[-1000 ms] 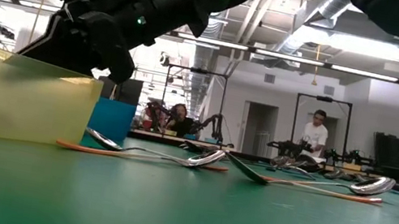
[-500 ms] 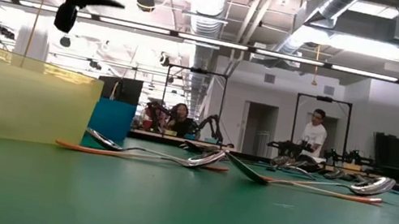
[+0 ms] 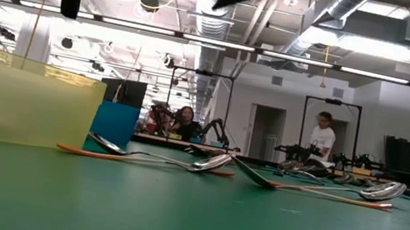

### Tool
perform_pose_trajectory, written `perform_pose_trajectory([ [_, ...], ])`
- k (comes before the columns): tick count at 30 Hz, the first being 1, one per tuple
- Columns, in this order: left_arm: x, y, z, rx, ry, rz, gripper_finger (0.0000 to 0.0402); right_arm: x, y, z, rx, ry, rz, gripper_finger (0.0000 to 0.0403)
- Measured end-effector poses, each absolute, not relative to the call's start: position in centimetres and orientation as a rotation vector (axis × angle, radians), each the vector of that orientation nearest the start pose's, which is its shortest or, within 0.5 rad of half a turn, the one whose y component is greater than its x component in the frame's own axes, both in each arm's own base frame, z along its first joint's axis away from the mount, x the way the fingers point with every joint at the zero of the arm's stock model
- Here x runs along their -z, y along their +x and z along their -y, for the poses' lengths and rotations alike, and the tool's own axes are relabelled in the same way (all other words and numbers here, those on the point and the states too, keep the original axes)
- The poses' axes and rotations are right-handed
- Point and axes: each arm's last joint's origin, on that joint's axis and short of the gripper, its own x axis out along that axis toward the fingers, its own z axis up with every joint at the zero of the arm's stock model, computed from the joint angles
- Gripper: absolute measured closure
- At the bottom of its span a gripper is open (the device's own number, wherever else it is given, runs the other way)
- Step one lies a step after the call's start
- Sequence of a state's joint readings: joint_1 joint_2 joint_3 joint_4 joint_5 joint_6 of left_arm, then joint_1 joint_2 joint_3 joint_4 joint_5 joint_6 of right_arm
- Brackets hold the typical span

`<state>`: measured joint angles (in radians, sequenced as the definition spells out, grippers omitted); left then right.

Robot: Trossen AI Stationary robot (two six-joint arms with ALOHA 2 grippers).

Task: Sort silverware by color (type)
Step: Put the black spoon into the dark blue bin

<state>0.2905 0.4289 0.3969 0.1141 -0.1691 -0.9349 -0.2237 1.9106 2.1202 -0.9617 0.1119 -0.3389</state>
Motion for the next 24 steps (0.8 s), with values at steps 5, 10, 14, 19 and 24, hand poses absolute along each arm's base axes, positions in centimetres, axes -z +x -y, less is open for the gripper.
perform_pose_trajectory([
  [5,-27.8,11.8,-3.9,-0.347,-0.849,0.317,0.0333,-38.8,37.4,12.8,0.282,-0.126,-0.924,0.0288],
  [10,-29.1,12.2,-4.1,-0.314,-0.729,0.429,0.0332,-36.3,36.6,15.5,0.302,0.003,-1.066,0.0263],
  [14,-29.3,12.9,-4.2,-0.253,-0.685,0.429,0.0321,-33.6,36.9,17.2,0.328,0.062,-1.132,0.0222],
  [19,-28.5,14.2,-4.3,-0.186,-0.684,0.335,0.0281,-29.4,37.9,19.2,0.325,0.102,-1.201,0.018],
  [24,-28.4,14.5,-4.7,-0.204,-0.674,0.328,0.0229,-25.7,39.5,20.4,0.312,0.12,-1.251,0.0177],
])
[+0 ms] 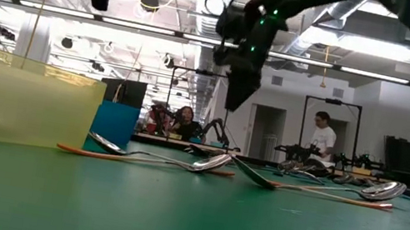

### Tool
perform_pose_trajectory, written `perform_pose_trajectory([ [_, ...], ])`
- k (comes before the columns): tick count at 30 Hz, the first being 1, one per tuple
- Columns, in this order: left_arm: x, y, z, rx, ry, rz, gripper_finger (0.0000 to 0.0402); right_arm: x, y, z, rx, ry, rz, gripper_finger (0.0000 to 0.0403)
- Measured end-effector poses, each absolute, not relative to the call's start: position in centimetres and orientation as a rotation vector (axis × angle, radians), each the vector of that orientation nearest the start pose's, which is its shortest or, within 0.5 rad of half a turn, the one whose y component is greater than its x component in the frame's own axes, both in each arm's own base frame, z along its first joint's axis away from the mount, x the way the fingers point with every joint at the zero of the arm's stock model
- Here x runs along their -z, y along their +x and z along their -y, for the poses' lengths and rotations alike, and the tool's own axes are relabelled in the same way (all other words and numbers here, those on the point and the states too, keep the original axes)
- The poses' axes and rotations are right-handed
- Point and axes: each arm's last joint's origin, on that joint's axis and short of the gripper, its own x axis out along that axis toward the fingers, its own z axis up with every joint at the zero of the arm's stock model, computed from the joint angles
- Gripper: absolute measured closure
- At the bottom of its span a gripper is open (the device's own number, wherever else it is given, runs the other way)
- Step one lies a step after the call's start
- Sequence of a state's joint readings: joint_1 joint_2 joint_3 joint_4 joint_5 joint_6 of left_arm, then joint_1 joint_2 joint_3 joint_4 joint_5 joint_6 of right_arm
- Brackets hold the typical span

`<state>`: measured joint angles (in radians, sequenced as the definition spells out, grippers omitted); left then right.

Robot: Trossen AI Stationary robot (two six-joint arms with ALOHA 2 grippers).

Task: Sort silverware by color (type)
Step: Put the black spoon into the dark blue bin

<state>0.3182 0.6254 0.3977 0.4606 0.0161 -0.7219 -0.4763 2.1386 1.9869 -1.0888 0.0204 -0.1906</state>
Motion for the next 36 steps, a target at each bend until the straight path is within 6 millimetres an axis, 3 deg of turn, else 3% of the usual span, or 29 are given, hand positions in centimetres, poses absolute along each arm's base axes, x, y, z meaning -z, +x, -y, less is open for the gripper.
perform_pose_trajectory([
  [4,-28.3,14.3,-5.4,-0.191,-0.702,0.326,0.0203,-23.4,40.2,21.3,0.291,0.132,-1.278,0.0186],
  [9,-28.3,13.9,-6.2,-0.127,-0.728,0.294,0.0201,-21.2,40.6,22.1,0.28,0.147,-1.311,0.0192],
  [18,-27.5,14.5,-7.2,-0.153,-0.752,0.248,0.02,-19.1,40.7,23.3,0.25,0.125,-1.339,0.0193],
  [24,-26.9,15.1,-7.7,-0.205,-0.8,0.234,0.02,-18.1,40.3,23.7,0.23,0.096,-1.355,0.0193],
  [36,-27.0,15.1,-8.1,-0.316,-0.804,0.3,0.02,-18.1,38.9,26.1,0.249,0.083,-1.351,0.0193],
])
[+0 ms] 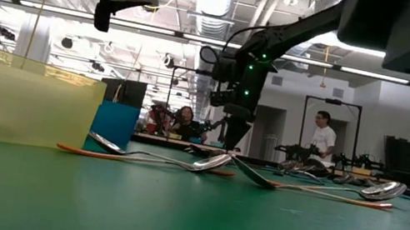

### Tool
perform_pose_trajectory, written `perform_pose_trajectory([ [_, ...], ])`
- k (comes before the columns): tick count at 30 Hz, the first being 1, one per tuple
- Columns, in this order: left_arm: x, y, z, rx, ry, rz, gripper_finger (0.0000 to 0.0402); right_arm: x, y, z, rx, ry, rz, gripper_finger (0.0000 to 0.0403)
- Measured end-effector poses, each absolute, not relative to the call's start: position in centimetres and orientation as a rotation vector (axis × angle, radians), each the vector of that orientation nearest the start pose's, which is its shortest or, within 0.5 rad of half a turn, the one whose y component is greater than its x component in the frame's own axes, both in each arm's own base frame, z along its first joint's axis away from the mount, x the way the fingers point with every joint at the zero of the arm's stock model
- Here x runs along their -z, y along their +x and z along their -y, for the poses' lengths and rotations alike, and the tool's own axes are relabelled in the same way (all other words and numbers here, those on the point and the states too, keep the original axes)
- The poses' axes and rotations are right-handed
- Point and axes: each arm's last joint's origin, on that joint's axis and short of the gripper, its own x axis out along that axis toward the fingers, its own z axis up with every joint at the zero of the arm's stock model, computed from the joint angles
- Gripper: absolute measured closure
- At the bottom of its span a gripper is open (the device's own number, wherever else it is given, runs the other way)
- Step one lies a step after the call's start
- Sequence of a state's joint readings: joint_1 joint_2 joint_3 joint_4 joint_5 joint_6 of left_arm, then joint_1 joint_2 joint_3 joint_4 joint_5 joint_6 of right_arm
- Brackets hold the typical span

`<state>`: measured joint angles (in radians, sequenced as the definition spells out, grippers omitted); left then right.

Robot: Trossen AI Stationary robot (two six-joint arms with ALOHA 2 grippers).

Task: Sort silverware by color (type)
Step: Put the black spoon into the dark blue bin

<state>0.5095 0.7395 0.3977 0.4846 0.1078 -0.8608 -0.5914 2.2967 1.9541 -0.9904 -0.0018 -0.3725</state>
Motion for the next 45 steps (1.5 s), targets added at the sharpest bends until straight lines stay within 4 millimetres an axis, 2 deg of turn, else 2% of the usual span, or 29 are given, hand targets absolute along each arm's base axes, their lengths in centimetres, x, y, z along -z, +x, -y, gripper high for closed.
perform_pose_trajectory([
  [7,-26.9,15.1,-8.2,-0.342,-0.804,0.311,0.02,-18.1,39.3,25.9,0.226,0.051,-1.339,0.0193],
  [12,-26.9,15.1,-8.2,-0.358,-0.804,0.319,0.02,-16.9,39.4,25.7,0.196,0.082,-1.376,0.0193],
  [15,-26.8,15.2,-8.3,-0.362,-0.807,0.31,0.02,-17.7,39.6,25.5,0.201,0.069,-1.347,0.0193],
  [19,-27.4,16.3,-8.9,-0.412,-0.759,0.205,0.02,-21.0,38.8,25.2,0.211,0.065,-1.326,0.0193],
  [24,-28.6,19.1,-10.7,-0.493,-0.654,-0.024,0.02,-26.5,36.9,24.0,0.25,0.069,-1.266,0.0193],
  [31,-29.0,24.0,-14.9,-0.524,-0.526,-0.33,0.02,-36.1,32.3,21.0,0.367,0.087,-1.056,0.0193],
  [35,-28.5,27.1,-17.2,-0.444,-0.378,-0.423,0.0201,-40.5,29.5,18.8,0.408,0.081,-0.931,0.0193],
  [40,-27.6,30.6,-19.6,-0.304,-0.208,-0.518,0.0201,-44.2,26.5,16.4,0.442,0.094,-0.809,0.0193],
  [45,-26.3,33.2,-22.5,-0.315,-0.158,-0.611,0.0201,-46.1,24.5,14.6,0.452,0.108,-0.747,0.0193],
])
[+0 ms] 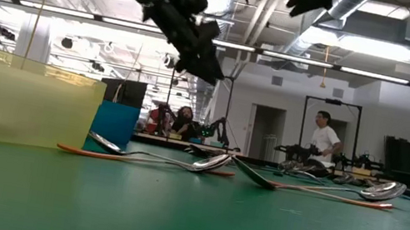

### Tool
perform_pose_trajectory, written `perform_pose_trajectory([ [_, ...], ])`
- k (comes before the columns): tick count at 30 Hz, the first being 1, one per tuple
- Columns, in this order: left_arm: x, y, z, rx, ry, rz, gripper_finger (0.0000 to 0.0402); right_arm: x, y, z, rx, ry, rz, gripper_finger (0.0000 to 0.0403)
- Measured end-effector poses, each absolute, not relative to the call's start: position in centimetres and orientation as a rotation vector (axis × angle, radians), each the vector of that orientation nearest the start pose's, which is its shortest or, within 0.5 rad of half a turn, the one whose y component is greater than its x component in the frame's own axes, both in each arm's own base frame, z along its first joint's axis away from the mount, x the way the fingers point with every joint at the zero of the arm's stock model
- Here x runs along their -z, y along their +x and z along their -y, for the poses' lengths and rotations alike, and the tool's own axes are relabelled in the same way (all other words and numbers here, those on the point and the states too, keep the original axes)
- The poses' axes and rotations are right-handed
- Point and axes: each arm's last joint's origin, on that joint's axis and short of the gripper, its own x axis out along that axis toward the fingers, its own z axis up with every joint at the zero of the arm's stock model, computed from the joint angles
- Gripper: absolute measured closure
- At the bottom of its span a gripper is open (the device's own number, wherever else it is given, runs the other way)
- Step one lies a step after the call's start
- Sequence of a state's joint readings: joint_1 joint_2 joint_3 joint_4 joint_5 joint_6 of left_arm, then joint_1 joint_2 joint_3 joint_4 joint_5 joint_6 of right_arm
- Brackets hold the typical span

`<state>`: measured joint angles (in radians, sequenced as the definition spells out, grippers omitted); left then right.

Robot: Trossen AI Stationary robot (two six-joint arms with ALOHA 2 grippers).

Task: Sort silverware by color (type)
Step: Put the black spoon into the dark blue bin

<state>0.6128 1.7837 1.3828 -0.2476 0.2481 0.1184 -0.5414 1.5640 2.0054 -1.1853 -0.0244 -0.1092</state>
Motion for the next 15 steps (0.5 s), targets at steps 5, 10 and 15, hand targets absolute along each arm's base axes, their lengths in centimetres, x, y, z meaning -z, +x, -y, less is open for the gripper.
perform_pose_trajectory([
  [5,-24.2,35.1,-25.2,-0.295,-0.107,-0.743,0.0201,-46.5,23.7,13.4,0.428,0.108,-0.764,0.0193],
  [10,-21.6,35.9,-28.1,-0.308,-0.115,-0.89,0.0201,-46.0,23.7,12.7,0.401,0.118,-0.827,0.0193],
  [15,-19.6,37.1,-29.5,-0.298,-0.138,-0.948,0.0201,-45.7,23.8,12.4,0.385,0.121,-0.858,0.0193],
])
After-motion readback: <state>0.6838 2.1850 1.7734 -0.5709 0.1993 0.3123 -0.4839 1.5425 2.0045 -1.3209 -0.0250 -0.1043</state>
